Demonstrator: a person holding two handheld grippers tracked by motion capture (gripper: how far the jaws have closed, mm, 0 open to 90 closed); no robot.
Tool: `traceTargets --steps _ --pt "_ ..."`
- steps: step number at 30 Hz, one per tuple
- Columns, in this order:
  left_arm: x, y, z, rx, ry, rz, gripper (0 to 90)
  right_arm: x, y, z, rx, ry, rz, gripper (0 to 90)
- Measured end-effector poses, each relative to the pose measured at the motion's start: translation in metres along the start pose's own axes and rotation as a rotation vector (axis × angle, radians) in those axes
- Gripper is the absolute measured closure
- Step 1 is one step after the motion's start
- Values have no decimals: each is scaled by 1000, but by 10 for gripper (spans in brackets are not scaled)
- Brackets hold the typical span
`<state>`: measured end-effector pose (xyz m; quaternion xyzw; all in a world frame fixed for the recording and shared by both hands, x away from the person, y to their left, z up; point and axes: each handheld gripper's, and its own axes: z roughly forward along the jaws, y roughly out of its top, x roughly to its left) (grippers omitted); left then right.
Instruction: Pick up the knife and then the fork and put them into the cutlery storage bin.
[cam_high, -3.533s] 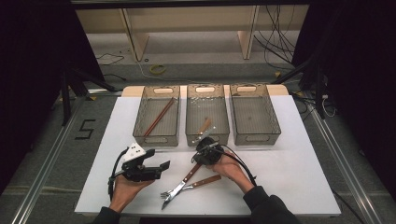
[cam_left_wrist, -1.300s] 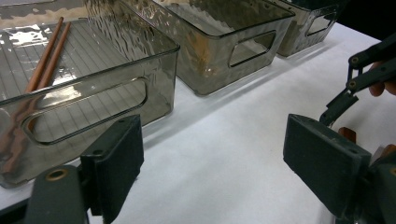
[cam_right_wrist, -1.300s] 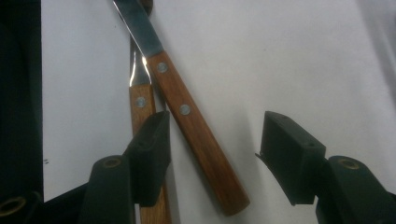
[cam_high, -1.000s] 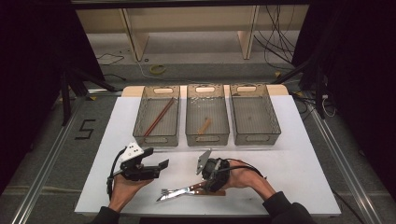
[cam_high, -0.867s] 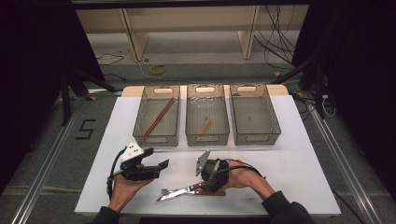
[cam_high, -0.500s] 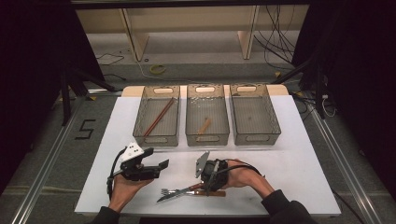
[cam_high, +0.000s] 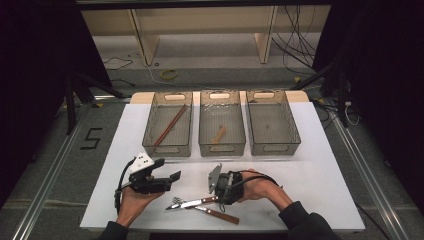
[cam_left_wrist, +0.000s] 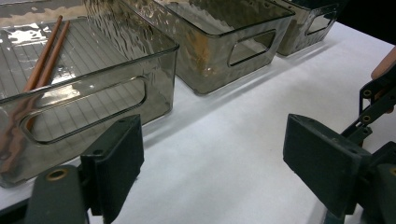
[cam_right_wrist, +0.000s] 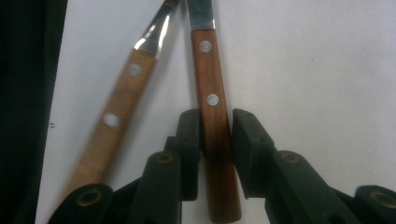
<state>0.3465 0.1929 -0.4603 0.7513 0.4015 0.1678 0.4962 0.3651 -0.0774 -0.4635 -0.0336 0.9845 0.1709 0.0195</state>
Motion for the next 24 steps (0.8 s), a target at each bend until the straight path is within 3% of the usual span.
traceTargets --steps 24 --pt "0 0 0 1 0 -1 197 3 0 0 1 -14 -45 765"
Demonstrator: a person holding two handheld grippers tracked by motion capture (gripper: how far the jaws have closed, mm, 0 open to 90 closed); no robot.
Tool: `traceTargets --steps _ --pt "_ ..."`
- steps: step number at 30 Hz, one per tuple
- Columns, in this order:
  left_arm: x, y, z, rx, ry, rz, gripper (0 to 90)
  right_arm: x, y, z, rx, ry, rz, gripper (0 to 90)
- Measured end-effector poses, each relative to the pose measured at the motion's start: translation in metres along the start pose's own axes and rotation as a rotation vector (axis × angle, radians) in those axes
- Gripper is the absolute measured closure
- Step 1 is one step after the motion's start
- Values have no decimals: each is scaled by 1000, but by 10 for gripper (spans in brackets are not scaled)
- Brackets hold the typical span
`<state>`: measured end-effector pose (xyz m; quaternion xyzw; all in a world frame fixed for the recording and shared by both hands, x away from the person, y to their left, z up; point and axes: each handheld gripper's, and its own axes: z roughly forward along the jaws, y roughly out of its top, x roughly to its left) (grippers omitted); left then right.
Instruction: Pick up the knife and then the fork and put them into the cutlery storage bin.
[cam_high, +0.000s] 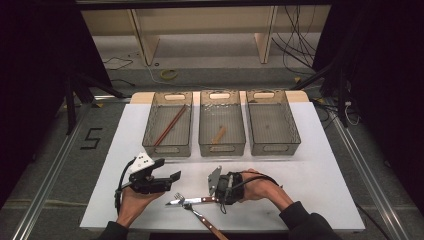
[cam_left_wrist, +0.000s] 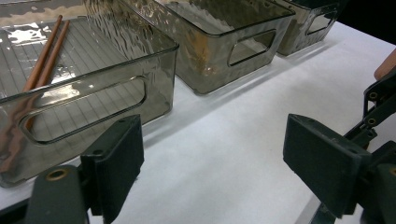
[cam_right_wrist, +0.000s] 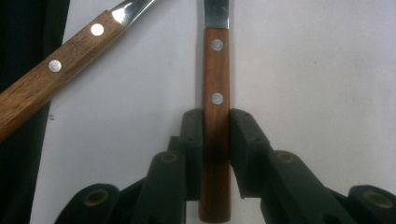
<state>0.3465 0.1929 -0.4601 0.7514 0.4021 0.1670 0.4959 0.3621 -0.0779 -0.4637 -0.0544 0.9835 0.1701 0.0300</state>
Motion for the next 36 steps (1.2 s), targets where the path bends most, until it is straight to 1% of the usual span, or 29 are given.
traceTargets --steps 4,6,7,8,9,10,11,12,13,15,18,20,21,22,23,26,29,31,32,34,36 --pt "0 0 -1 -6 5 -4 197 2 -1 -1 -8 -11 -4 766" --pt "1 0 -1 -10 6 -4 198 1 -3 -1 -14 -10 -2 766" --pt "1 0 -1 -10 6 -5 197 1 -4 -1 -30 -14 -4 766" --pt "1 0 -1 -12 8 -6 197 2 -4 -2 -26 -10 11 767" --pt "1 0 -2 -15 11 -7 198 1 -5 -3 -33 -12 6 767" --pt "1 1 -2 -21 13 -11 198 1 -6 -4 -47 -14 16 767" --pt "2 1 -3 -25 13 -10 197 2 -7 -6 -58 -14 37 767" --pt "2 1 -3 -36 17 -20 198 1 -9 -8 -82 -15 39 767" --pt "3 1 -4 -44 22 -20 198 0 -11 -10 -99 -24 51 767" --pt "4 1 -6 -56 28 -27 198 -2 -16 -13 -117 -38 69 767" --pt "4 2 -7 -67 32 -34 198 -5 -24 -19 -152 -65 120 767" --pt "4 2 -7 -70 34 -34 198 -8 -31 -24 -186 -81 164 766" --pt "4 2 -7 -71 34 -33 198 -9 -35 -28 -201 -86 199 767" --pt "4 2 -7 -70 32 -31 198 -10 -39 -31 -206 -92 221 767" --pt "3 2 -7 -70 31 -29 198 -11 -42 -34 -216 -108 247 767" --pt "3 1 -6 -69 31 -27 198 -17 -51 -43 -264 -134 337 767" --pt "4 1 -6 -68 32 -27 198 -22 -61 -50 -302 -157 415 767" --pt "4 1 -6 -67 32 -28 198 -24 -65 -54 -340 -164 454 767" --pt "4 1 -6 -66 31 -29 198 -25 -67 -57 -355 -168 465 767" --pt "4 1 -6 -66 29 -29 198 -27 -70 -63 -376 -186 492 767" --pt "3 1 -6 -64 28 -27 198 -28 -73 -70 -384 -214 524 767"
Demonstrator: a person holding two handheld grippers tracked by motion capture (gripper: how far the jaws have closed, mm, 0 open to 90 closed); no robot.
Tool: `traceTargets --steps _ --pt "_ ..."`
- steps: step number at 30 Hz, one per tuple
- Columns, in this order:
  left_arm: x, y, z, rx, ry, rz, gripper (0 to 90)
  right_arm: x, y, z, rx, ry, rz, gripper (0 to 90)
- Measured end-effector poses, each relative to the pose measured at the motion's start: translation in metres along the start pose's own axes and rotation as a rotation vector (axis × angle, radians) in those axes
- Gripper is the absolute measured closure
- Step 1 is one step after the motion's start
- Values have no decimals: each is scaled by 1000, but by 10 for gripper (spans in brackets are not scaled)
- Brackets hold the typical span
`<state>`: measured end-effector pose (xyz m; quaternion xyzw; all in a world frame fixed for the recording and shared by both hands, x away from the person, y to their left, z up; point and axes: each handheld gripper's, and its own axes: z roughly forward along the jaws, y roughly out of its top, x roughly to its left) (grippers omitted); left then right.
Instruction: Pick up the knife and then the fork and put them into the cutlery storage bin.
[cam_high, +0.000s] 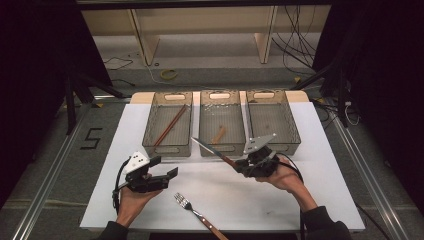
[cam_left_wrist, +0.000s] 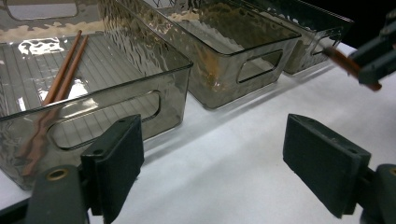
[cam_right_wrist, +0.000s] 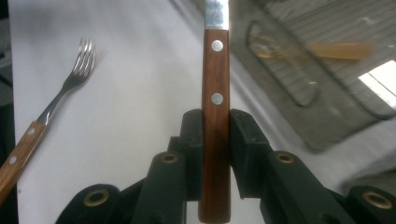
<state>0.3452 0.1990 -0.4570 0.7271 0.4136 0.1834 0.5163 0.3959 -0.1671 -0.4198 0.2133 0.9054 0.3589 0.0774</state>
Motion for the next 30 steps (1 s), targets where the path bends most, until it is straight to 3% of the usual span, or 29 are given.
traceTargets --steps 15,19,30 --pt "-1 0 0 -5 -6 -2 197 -41 1 -44 -125 -170 168 767" --pt "-1 0 0 -7 -9 2 196 -51 0 -49 -133 -224 202 767" --pt "-1 0 0 -11 -9 4 196 -76 -5 -56 -141 -298 294 767"
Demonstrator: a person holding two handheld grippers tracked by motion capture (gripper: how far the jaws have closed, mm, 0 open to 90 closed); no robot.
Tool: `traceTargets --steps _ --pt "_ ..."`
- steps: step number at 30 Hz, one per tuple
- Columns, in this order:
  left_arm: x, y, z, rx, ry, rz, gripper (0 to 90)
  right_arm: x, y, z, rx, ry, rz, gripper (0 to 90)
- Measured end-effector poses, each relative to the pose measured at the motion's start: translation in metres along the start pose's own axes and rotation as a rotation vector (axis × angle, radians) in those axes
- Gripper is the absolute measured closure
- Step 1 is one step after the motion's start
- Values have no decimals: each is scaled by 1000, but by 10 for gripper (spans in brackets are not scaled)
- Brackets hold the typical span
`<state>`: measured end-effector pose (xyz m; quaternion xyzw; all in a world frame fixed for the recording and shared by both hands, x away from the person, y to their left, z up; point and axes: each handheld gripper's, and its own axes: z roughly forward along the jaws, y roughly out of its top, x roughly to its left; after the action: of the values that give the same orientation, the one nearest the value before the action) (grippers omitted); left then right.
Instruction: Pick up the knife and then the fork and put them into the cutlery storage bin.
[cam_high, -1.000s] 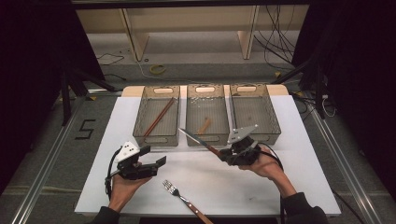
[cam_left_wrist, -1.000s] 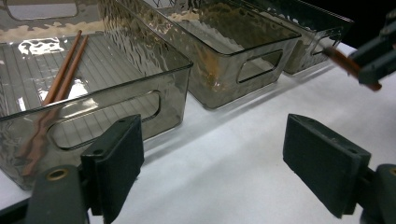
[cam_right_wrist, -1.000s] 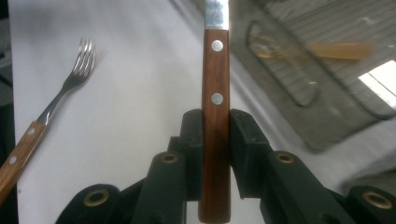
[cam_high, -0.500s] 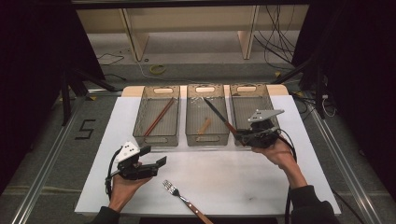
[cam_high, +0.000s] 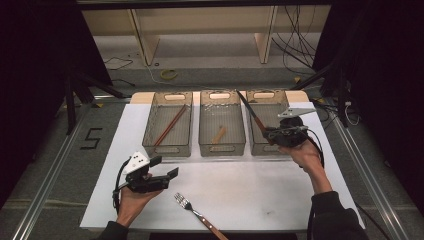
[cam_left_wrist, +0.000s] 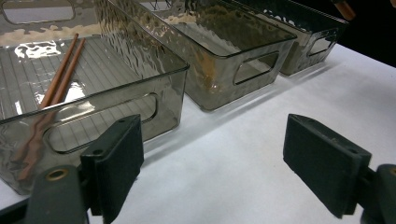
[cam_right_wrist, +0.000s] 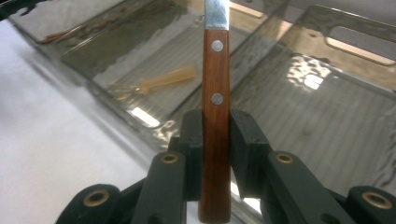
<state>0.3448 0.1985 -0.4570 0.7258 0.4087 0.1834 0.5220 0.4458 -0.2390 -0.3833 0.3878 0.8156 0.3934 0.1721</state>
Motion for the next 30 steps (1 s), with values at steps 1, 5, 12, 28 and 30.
traceTargets --steps 1,5,12,28,30 --pt "0 0 0 0 0 0 196 -2 0 0 -2 -7 8 767" --pt "0 0 0 -1 0 -1 196 -11 1 4 0 -30 42 767" --pt "0 0 -1 -5 1 0 196 -23 3 8 1 -63 98 767" --pt "0 0 -2 -11 -3 1 195 -36 3 18 49 -103 164 766" --pt "0 0 -2 -12 -3 4 195 -37 2 20 61 -108 170 766"
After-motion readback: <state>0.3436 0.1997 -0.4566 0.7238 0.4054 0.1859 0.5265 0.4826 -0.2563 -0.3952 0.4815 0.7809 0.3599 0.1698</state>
